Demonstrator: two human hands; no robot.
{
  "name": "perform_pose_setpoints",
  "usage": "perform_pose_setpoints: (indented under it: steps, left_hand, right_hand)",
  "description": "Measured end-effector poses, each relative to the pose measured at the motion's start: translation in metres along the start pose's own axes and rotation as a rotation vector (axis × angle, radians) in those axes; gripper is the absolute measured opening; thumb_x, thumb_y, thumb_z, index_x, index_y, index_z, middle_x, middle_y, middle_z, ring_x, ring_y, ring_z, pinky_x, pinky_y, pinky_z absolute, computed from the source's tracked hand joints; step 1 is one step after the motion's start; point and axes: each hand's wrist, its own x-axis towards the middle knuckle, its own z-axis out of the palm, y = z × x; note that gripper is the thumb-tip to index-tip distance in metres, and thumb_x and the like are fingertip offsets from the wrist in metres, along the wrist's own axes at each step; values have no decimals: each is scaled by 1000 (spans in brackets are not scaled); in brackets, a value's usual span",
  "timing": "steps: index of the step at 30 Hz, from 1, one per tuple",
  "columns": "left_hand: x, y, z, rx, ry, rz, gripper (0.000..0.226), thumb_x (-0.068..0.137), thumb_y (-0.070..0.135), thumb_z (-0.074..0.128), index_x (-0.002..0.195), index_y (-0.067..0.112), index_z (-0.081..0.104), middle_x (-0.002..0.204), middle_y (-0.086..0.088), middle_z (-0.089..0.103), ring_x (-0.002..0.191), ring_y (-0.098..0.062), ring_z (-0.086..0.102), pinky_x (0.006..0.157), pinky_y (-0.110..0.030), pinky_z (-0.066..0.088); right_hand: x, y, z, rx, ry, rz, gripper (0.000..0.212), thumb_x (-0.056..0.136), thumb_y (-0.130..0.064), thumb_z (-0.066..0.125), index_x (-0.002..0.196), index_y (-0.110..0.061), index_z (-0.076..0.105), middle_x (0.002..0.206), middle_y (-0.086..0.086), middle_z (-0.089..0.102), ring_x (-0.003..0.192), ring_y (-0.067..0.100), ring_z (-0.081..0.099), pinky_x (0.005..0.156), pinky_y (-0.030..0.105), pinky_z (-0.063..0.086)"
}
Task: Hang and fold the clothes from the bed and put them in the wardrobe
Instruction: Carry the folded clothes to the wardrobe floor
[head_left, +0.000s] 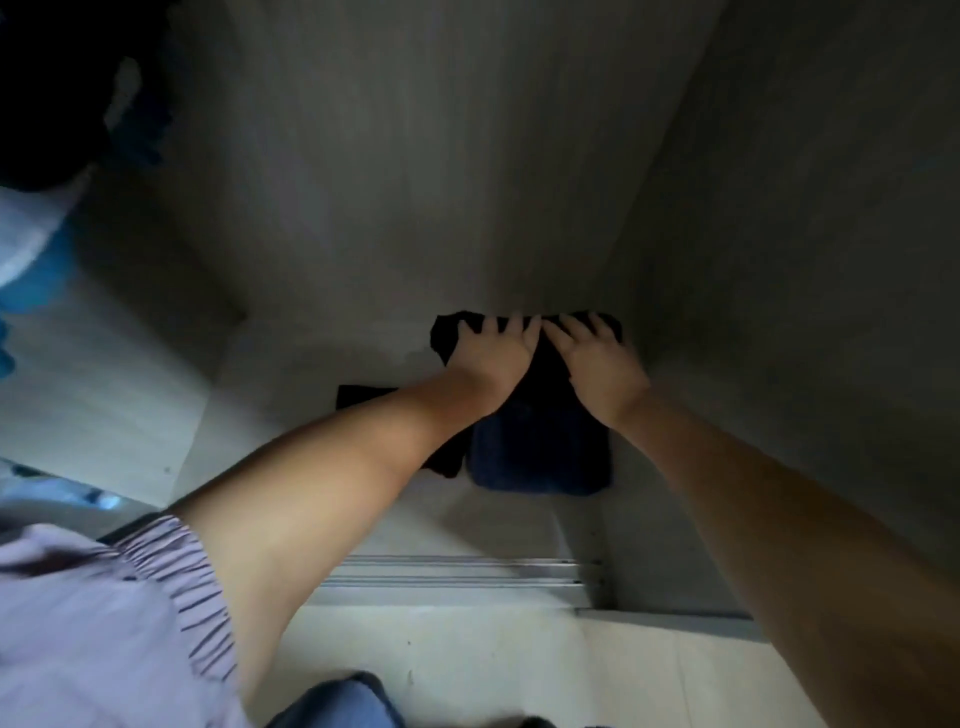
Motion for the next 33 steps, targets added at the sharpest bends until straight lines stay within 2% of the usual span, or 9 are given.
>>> perform_pose_setpoints:
  steps: [6,10,14,18,23,25,27,30,33]
  left_hand:
    - [78,12,98,68,147,-8,84,95,24,53,152,11,-6,160,-14,3,144,-41,11,109,-62,23]
    - [98,41,185,30,65,50,82,96,21,52,152,13,-7,160,-14,0,144,-42,7,111,-63,20]
    - [85,68,266,7,21,81,64,102,17,33,152,13,-6,160,-15,-1,144,-44,5,110,-64,18]
    - [70,74,294,-35,-67,122,88,94,26,52,151,16,-14,158,-15,-17,143,-42,-13,112,-63,2]
    - [81,60,276,-261,-268,171,95,86,40,55,151,23,-13,158,-8,-22,143,-34,-21,114,-57,-6]
    - [78,47,250,-303,-273,187,80,89,41,49,154,22,5,160,-11,6,145,-34,7,115,-55,16]
    - [69,31,209,-372,-187,138,61,92,36,46,148,17,28,143,-15,41,127,-33,42,99,-45,42]
    - [55,7,124,-439,-68,27,47,95,29,43,139,13,41,125,-15,56,110,-33,56,86,-37,49]
    - [40,-9,24,-435,87,-44,42,91,31,46,131,20,52,121,-14,63,111,-33,59,90,-36,48]
  right_hand:
    - [60,33,107,-9,207,46,80,93,-32,54,154,-25,1,161,11,7,146,38,2,112,62,3]
    - [63,43,207,-23,91,149,83,96,-22,52,153,-28,-8,161,8,-3,146,39,-4,114,62,8]
    - [35,29,286,-20,10,237,67,102,-20,33,152,-29,-11,161,9,-9,146,39,-8,115,59,14]
    - [14,19,314,-9,-54,218,79,98,-27,42,151,-25,-16,159,12,-20,144,40,-18,115,60,5]
    - [25,28,305,39,-144,175,90,89,-38,50,152,-26,-13,158,9,-23,144,38,-21,114,59,1]
    - [25,33,287,29,-242,152,82,91,-32,48,153,-28,-6,161,8,-11,146,38,-6,115,55,14]
    - [21,38,250,55,-270,127,69,95,-28,42,154,-27,6,157,10,22,138,36,31,104,45,38]
    - [19,45,161,78,-153,117,57,99,-29,37,153,-23,18,134,10,52,107,30,58,80,35,45]
    - [18,42,53,134,-57,184,50,101,-35,37,147,-17,34,129,12,59,111,31,59,87,36,47]
